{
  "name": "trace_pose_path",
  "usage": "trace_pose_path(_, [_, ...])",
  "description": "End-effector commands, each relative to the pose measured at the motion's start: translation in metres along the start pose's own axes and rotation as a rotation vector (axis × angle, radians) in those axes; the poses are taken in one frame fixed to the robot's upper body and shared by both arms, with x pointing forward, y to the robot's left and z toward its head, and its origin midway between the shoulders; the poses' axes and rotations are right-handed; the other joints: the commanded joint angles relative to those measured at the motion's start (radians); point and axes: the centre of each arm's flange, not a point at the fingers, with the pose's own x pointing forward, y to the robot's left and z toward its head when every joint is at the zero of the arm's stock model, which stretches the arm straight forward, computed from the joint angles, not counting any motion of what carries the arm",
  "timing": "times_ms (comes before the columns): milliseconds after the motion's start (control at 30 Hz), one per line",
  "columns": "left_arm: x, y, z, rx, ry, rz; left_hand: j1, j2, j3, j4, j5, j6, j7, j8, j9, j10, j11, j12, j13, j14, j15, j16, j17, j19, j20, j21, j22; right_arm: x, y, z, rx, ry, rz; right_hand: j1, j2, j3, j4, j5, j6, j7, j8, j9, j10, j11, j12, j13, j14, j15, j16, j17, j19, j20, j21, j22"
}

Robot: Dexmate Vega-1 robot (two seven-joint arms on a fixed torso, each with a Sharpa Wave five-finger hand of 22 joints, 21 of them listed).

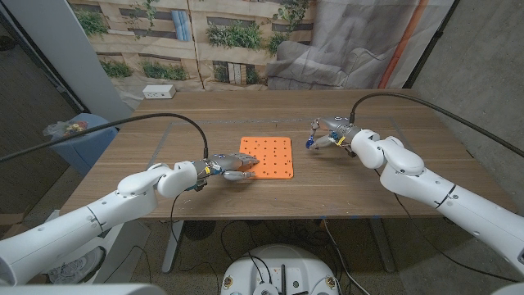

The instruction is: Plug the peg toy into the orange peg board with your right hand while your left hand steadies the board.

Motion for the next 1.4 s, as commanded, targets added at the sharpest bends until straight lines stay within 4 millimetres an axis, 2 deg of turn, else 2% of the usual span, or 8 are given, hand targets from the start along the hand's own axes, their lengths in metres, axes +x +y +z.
trace_pose_path(33, [-0.002,0.002,0.000,0.003,0.007,0.002,0.008,0.093,0.010,0.001,-0.004,0.010,-0.001,0.008,0.005,0.037,-0.003,0.008,0.003,0.015,-0.078,0.007,0.007,0.004,-0.142,0.004,0.004,-0.001,-0.005,0.002,0.174,0.004,-0.048,0.009,0.016,-0.001,0.003,0.010,0.049,-0.035,0.012,0.007,0.008,0.000,0.006,0.002,0.005,0.003,0.008,0.001,0.006,-0.002,0.000,0.002])
trace_pose_path(633, [0.001,0.003,0.001,0.005,-0.002,0.006,0.008,0.092,0.013,-0.003,-0.005,0.014,-0.001,0.008,0.006,0.040,-0.001,0.008,0.003,0.017,-0.077,0.008,0.006,0.006,-0.140,0.004,0.004,0.008,0.004,0.014,0.442,0.003,-0.134,0.022,0.023,0.001,-0.001,0.015,0.064,-0.029,0.016,-0.005,0.017,-0.001,0.003,0.000,0.003,0.005,0.008,0.002,0.007,-0.012,-0.002,0.002])
trace_pose_path(1400, [0.002,0.006,0.000,0.011,-0.013,-0.004,0.007,0.091,0.016,-0.004,-0.005,0.016,-0.001,0.007,0.006,0.040,-0.002,0.007,0.003,0.018,-0.078,0.008,0.007,0.007,-0.141,0.003,0.004,0.025,0.034,0.021,0.692,-0.047,-0.183,0.026,0.031,-0.003,0.001,0.020,0.063,-0.029,0.011,-0.018,0.026,0.000,-0.001,-0.003,0.000,0.004,0.008,0.005,0.007,-0.026,-0.004,0.002])
